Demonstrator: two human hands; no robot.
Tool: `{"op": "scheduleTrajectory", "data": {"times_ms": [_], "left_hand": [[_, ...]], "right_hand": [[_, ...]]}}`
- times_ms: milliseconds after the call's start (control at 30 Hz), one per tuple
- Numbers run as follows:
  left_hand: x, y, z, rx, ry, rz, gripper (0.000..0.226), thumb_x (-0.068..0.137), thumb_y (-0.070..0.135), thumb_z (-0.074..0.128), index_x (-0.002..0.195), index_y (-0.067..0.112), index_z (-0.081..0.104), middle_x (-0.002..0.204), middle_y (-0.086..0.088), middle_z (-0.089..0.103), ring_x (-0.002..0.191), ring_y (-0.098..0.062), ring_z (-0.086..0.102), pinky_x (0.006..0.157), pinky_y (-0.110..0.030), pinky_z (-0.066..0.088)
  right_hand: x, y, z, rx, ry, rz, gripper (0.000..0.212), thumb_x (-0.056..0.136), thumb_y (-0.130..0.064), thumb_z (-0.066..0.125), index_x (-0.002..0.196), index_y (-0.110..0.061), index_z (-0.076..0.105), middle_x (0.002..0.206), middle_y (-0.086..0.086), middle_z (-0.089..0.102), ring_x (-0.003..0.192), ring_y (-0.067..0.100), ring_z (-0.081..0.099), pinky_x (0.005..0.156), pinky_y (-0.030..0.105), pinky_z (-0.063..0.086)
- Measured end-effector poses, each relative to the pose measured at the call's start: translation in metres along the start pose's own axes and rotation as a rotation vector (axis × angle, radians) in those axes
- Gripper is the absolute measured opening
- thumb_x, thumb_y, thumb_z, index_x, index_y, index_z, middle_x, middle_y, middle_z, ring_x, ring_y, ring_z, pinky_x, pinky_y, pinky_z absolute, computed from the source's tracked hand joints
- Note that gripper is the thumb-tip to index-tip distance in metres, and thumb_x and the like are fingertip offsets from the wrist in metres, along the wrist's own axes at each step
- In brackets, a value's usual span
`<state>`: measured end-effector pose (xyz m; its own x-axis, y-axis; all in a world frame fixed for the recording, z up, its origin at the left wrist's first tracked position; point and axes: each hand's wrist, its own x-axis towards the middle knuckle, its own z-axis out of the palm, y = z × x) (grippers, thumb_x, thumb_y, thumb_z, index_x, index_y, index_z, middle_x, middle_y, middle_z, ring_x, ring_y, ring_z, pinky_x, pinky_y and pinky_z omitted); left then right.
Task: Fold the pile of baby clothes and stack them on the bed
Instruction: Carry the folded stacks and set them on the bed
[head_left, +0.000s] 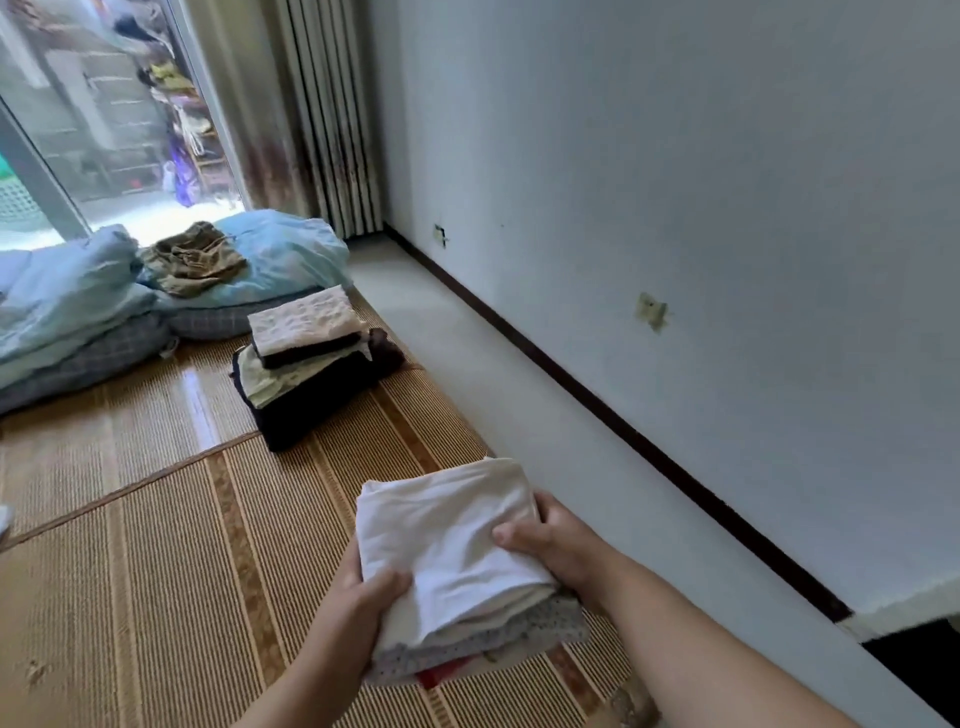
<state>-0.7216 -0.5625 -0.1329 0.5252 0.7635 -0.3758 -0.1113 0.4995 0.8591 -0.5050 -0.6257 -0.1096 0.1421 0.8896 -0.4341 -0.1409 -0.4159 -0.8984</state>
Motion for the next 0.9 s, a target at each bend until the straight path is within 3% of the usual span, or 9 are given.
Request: {"op": "scheduleTrajectory", "data": {"times_ms": [167, 267, 367, 467, 567, 700, 800, 900], "left_hand": [[0.061, -0.016, 0.006, -0.038, 0.181, 0.031, 0.083, 0.041, 0.013, 0.073, 0.121, 0.014, 0.051, 0.101, -0.02, 0.068, 0.078, -0.035, 0.071, 0.057, -0.037, 0.058], [0.096, -0.03, -0.001, -0.101, 0.269, 0.04, 0.068, 0.047, 0.005, 0.066, 0.112, 0.018, 0.053, 0.092, -0.016, 0.07, 0.071, -0.028, 0.072, 0.053, -0.032, 0.057], [0.136, -0.057, -0.025, -0.071, 0.348, 0.012, 0.078, 0.047, 0.013, 0.07, 0.122, 0.018, 0.048, 0.108, -0.02, 0.063, 0.08, -0.029, 0.071, 0.062, -0.035, 0.058], [0.179, -0.095, -0.057, -0.062, 0.394, -0.016, 0.076, 0.057, 0.014, 0.066, 0.129, 0.02, 0.044, 0.116, -0.021, 0.06, 0.089, -0.033, 0.069, 0.066, -0.035, 0.057], [0.221, -0.138, -0.086, -0.083, 0.428, -0.031, 0.073, 0.059, 0.01, 0.061, 0.129, 0.019, 0.043, 0.117, -0.02, 0.058, 0.091, -0.032, 0.067, 0.067, -0.034, 0.057], [0.267, -0.206, -0.124, -0.174, 0.488, -0.063, 0.072, 0.063, 0.01, 0.054, 0.132, 0.024, 0.044, 0.117, -0.018, 0.06, 0.095, -0.034, 0.065, 0.073, -0.042, 0.059], [0.281, -0.239, -0.139, -0.1, 0.566, -0.135, 0.073, 0.063, 0.019, 0.057, 0.133, 0.035, 0.046, 0.116, -0.014, 0.062, 0.1, -0.036, 0.065, 0.087, -0.055, 0.054], [0.285, -0.249, -0.146, 0.063, 0.658, -0.188, 0.067, 0.057, 0.034, 0.06, 0.123, 0.046, 0.05, 0.116, -0.011, 0.058, 0.098, -0.033, 0.063, 0.085, -0.054, 0.054]], "right_hand": [[0.095, -0.006, -0.036, -0.056, -0.235, 0.046, 0.058, 0.065, -0.019, 0.075, 0.116, -0.025, 0.05, 0.111, 0.005, 0.064, 0.086, 0.01, 0.071, 0.07, 0.023, 0.055], [0.156, 0.007, -0.047, -0.107, -0.325, 0.087, 0.077, 0.057, -0.027, 0.082, 0.125, -0.024, 0.047, 0.119, 0.011, 0.062, 0.099, 0.021, 0.069, 0.079, 0.031, 0.056], [0.217, 0.036, -0.047, -0.141, -0.417, 0.124, 0.083, 0.054, -0.03, 0.084, 0.128, -0.024, 0.046, 0.122, 0.012, 0.062, 0.103, 0.025, 0.068, 0.081, 0.036, 0.056], [0.273, 0.078, -0.045, -0.146, -0.43, 0.167, 0.086, 0.052, -0.03, 0.083, 0.129, -0.021, 0.045, 0.121, 0.014, 0.062, 0.101, 0.024, 0.069, 0.076, 0.032, 0.056], [0.325, 0.127, -0.041, -0.169, -0.459, 0.199, 0.089, 0.057, -0.029, 0.083, 0.135, -0.021, 0.042, 0.125, 0.014, 0.06, 0.106, 0.027, 0.066, 0.081, 0.036, 0.056], [0.369, 0.192, -0.039, -0.164, -0.428, 0.226, 0.071, 0.067, -0.015, 0.073, 0.131, -0.023, 0.044, 0.122, 0.013, 0.06, 0.098, 0.023, 0.069, 0.073, 0.031, 0.057], [0.38, 0.222, -0.039, -0.274, -0.379, 0.216, 0.073, 0.067, -0.019, 0.072, 0.134, -0.025, 0.043, 0.118, 0.007, 0.062, 0.094, 0.017, 0.07, 0.07, 0.026, 0.057], [0.38, 0.231, -0.036, -0.344, -0.279, 0.182, 0.067, 0.078, -0.017, 0.071, 0.136, -0.027, 0.04, 0.113, 0.0, 0.062, 0.093, 0.016, 0.068, 0.071, 0.027, 0.057]]}}
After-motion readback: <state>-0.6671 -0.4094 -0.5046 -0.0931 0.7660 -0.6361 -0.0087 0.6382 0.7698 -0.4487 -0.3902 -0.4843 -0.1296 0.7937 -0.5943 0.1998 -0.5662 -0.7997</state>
